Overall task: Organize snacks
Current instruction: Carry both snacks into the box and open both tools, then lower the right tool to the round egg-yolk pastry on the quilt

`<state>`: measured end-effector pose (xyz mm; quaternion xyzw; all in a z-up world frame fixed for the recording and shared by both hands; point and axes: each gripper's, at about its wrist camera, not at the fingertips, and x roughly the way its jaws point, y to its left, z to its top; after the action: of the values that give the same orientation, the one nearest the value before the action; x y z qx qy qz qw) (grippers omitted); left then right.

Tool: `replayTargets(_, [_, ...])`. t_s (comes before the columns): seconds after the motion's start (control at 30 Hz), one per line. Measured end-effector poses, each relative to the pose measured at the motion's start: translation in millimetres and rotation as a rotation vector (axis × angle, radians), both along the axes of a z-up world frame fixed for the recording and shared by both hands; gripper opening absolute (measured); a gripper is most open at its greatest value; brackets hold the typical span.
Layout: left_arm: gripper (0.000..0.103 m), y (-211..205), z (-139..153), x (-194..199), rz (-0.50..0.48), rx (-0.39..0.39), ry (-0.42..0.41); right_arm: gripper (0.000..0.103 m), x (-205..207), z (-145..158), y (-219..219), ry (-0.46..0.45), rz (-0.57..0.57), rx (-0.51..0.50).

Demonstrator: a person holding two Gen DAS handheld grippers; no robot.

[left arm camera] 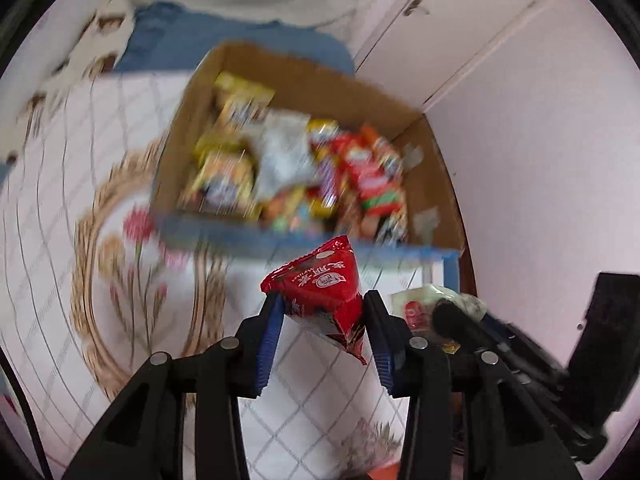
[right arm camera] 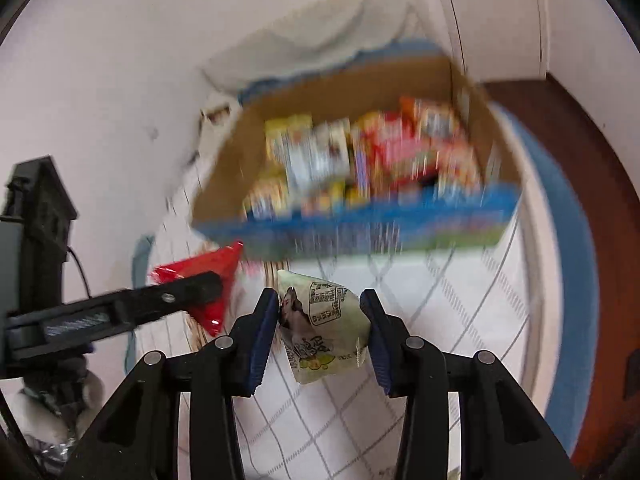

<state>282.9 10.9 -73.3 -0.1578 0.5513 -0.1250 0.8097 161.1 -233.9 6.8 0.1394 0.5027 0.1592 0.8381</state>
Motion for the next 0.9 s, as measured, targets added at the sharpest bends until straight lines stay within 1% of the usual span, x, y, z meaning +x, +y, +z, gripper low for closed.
replayTargets(0.07, [0.038, -10.0, 9.1, 15.8, -0.011, 0.029, -0.019, 0.037, 20.0, 15.2, -2.1, -0.038, -0.003, -0.011])
replayTargets(0.1, [0.038, -13.7, 13.6, 24.3, -0.022, 0.042, -0.023, 0.037, 32.6, 21.9, -5.7, -0.052, -0.009, -0.015])
replayTargets(0.17, [0.038, -21.5, 14.2, 41.9, -0.032, 0.078, -0.025, 0.037, 52.9, 23.5, -5.2, -0.062, -0.015, -0.050])
replayTargets(0.23, [0.038, -29.0, 6.4, 59.8, -0.045, 0.134, -0.010, 0.036, 76.4, 14.6, -3.8, -0.052, -0.017, -0.080])
replayTargets(0.3, [0.038, -29.3, -9.8, 72.4, -0.040, 0.163, 0.030, 0.036, 89.0, 2.3, -5.3, -0.013, -0.017, -0.081])
replayTargets(0.37, [0.038, -27.5, -19.8, 68.1, -0.037, 0.162, 0.042, 0.037, 86.4, -7.3, -9.4, 0.009, -0.015, -0.068])
replayTargets(0.4, [0.038, -26.2, -24.3, 62.5, -0.037, 0.156, 0.050, 0.037, 81.3, -14.8, -9.9, 0.031, 0.001, -0.056])
replayTargets(0.43, [0.038, -23.8, -30.2, 54.2, -0.033, 0.138, 0.067, 0.037, 73.8, -27.1, -11.1, 0.076, 0.013, -0.035])
replayTargets(0.47, [0.038, -21.7, -35.3, 45.8, -0.027, 0.117, 0.082, 0.040, 64.3, -40.5, -12.5, 0.125, 0.015, -0.013])
replayTargets(0.5, [0.038, -19.5, -37.5, 32.3, -0.018, 0.119, 0.069, 0.047, 55.9, -52.3, -12.8, 0.160, 0.016, -0.001])
replayTargets(0.53, [0.036, -18.1, -40.6, 21.5, -0.009, 0.123, 0.075, 0.051, 47.3, -70.0, -10.7, 0.198, 0.022, 0.005])
replayTargets(0.57, [0.036, -16.0, -43.7, 11.6, 0.001, 0.098, 0.089, 0.056, 37.9, -85.1, -8.7, 0.231, 0.024, 0.008])
replayTargets(0.6, [0.036, -14.2, -47.2, 3.1, 0.006, 0.070, 0.105, 0.056, 31.4, -97.1, -7.3, 0.259, 0.021, 0.018])
replayTargets(0.63, [0.036, -13.4, -49.7, -5.6, 0.011, 0.070, 0.112, 0.056, 26.7, -115.4, -4.7, 0.303, 0.009, 0.042])
replayTargets(0.67, [0.036, -13.3, -50.9, -11.8, 0.014, 0.079, 0.111, 0.056, 23.7, -129.2, -2.2, 0.334, -0.004, 0.061])
replayTargets(0.7, [0.036, -14.4, -54.1, -17.8, 0.011, 0.097, 0.112, 0.056, 21.7, -137.6, 0.7, 0.341, -0.006, 0.057])
replayTargets(0.77, [0.036, -14.9, -59.1, -24.9, 0.016, 0.126, 0.117, 0.056, 19.5, -154.7, 11.7, 0.344, 0.004, 0.021])
replayTargets(0.83, [0.036, -14.5, -63.5, -31.0, 0.013, 0.149, 0.122, 0.056, 20.2, -173.5, 24.6, 0.381, 0.032, 0.002])
replayTargets(0.9, [0.036, -12.8, -65.5, -36.0, 0.020, 0.165, 0.123, 0.054, 20.5, -185.3, 37.8, 0.393, 0.068, -0.053])
